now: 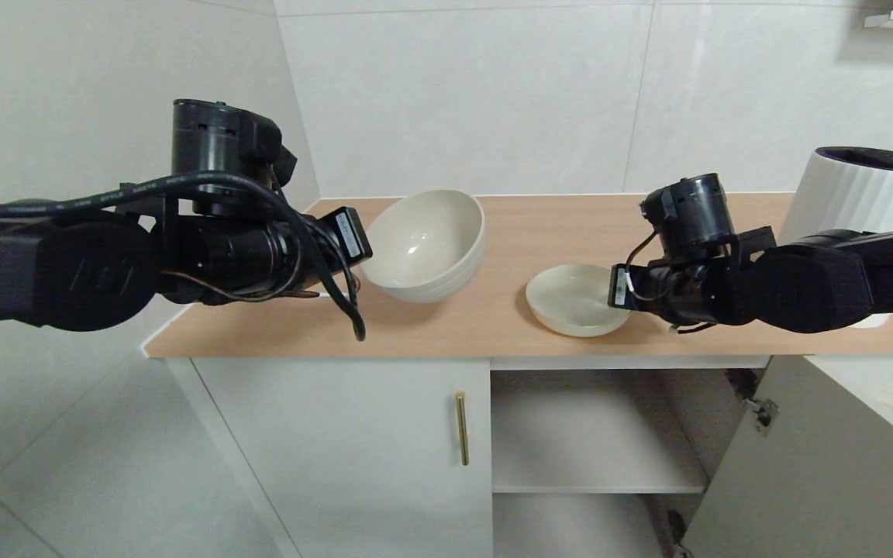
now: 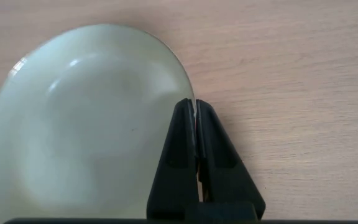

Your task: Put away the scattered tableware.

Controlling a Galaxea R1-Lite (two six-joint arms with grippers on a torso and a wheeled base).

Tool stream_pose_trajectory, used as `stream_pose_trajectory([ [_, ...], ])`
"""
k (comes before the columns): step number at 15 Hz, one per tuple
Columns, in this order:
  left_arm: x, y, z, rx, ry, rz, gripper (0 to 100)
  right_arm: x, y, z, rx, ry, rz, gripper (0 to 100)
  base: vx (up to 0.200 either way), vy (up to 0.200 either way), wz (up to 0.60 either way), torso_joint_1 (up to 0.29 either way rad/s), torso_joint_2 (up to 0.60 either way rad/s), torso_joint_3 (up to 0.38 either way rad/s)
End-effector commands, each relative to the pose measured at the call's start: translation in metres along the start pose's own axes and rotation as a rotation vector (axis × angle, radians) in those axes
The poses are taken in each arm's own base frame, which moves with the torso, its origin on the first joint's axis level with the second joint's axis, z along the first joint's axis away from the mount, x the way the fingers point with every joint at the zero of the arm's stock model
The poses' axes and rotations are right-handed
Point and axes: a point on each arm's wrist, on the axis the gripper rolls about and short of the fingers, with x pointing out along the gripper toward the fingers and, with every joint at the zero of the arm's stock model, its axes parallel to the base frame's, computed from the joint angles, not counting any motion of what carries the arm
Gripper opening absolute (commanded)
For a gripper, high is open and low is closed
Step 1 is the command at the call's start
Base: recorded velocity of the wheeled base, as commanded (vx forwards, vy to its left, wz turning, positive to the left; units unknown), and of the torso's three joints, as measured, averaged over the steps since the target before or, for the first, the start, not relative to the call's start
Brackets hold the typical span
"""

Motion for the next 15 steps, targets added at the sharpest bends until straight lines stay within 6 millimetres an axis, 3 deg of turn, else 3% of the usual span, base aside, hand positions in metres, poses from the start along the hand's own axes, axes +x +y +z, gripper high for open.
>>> stream_pose_trajectory([
  [1,-0.005,0.0,0.001,-0.001,-0.007,-0.004,0,-0.018,-0.003,0.012,0.023,-0.034,0.029,0,0.0,0.0,0.0,0.0,0.0,0.0],
  [4,-0.022,0.001,-0.002,0.003,-0.001,-0.02,0,-0.054,-0.011,0.022,0.07,-0.002,0.166,0,0.0,0.0,0.0,0.0,0.0,0.0],
  [6,-0.049,0.008,-0.013,0.006,0.035,-0.053,0,-0.101,-0.026,0.023,0.067,0.124,0.344,0,0.0,0.0,0.0,0.0,0.0,0.0],
  [8,-0.068,0.014,-0.02,0.007,0.06,-0.088,0,-0.123,-0.037,0.014,0.05,0.211,0.405,0,0.0,0.0,0.0,0.0,0.0,0.0],
  [11,-0.102,0.024,-0.033,0.01,0.086,-0.141,0,-0.14,-0.05,-0.002,0.011,0.242,0.412,0,0.0,0.0,0.0,0.0,0.0,0.0],
  [15,-0.105,0.03,-0.044,0.01,0.134,-0.159,0,-0.139,-0.054,-0.011,0.001,0.264,0.394,0,0.0,0.0,0.0,0.0,0.0,0.0],
])
